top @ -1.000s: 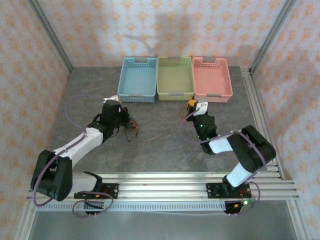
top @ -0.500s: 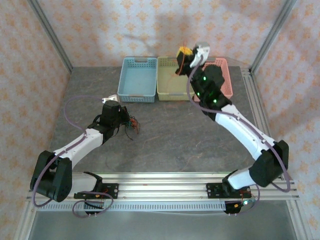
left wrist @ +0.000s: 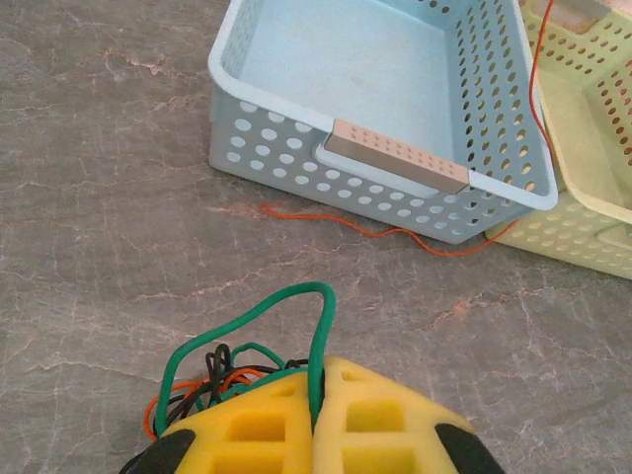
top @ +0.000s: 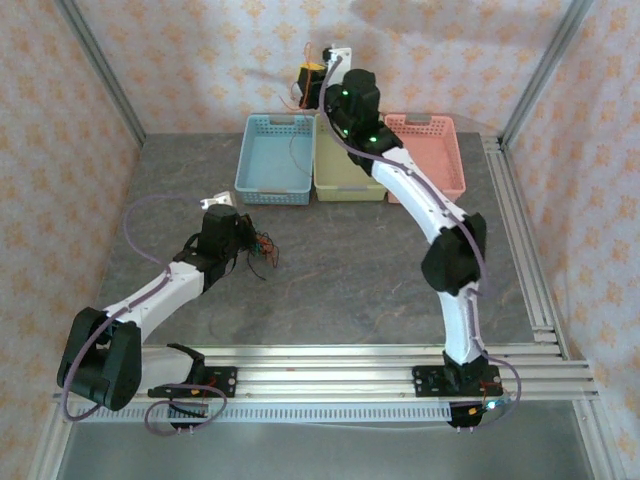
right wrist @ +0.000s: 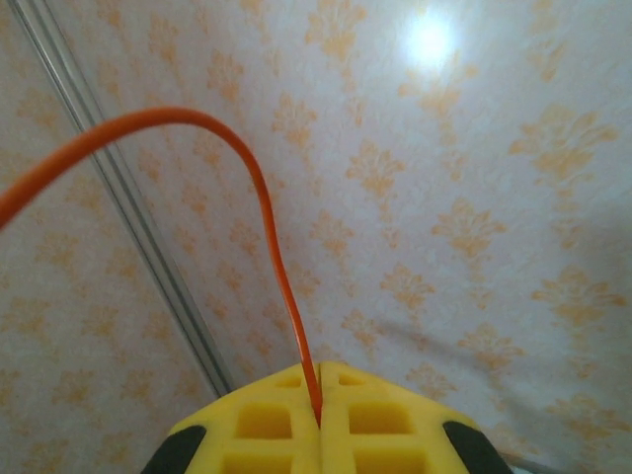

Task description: Untangle the cables

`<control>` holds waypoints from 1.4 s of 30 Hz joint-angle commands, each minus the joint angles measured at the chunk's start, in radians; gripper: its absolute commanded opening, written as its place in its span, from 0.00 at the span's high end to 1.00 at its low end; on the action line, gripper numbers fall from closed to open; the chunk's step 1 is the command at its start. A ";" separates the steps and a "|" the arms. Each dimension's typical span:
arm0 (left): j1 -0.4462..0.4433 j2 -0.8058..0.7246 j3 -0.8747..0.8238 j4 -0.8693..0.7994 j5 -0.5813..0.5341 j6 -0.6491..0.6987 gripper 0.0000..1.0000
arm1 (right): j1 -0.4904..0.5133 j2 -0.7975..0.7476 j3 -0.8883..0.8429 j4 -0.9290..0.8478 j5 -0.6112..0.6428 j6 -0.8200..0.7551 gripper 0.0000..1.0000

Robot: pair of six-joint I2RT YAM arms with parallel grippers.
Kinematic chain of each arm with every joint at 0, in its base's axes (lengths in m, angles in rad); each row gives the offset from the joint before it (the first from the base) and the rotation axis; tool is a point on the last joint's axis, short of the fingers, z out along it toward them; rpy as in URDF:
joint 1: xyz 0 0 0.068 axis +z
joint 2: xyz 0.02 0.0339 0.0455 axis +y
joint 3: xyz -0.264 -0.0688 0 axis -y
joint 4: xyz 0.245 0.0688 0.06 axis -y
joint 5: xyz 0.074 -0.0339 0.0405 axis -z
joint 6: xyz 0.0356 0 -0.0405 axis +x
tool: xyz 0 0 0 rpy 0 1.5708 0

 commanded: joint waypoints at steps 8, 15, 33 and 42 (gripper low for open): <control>-0.007 -0.022 -0.007 0.037 -0.037 -0.013 1.00 | 0.001 0.333 0.501 -0.049 -0.053 0.067 1.00; -0.007 -0.016 -0.004 0.035 -0.037 -0.014 1.00 | 0.003 0.291 0.482 0.088 -0.142 0.072 1.00; -0.007 -0.018 -0.007 0.034 -0.040 -0.015 1.00 | 0.038 -0.163 0.066 0.345 -0.266 0.130 1.00; -0.007 -0.014 -0.003 0.034 -0.038 -0.013 1.00 | 0.039 -0.359 -0.144 0.457 -0.289 0.160 1.00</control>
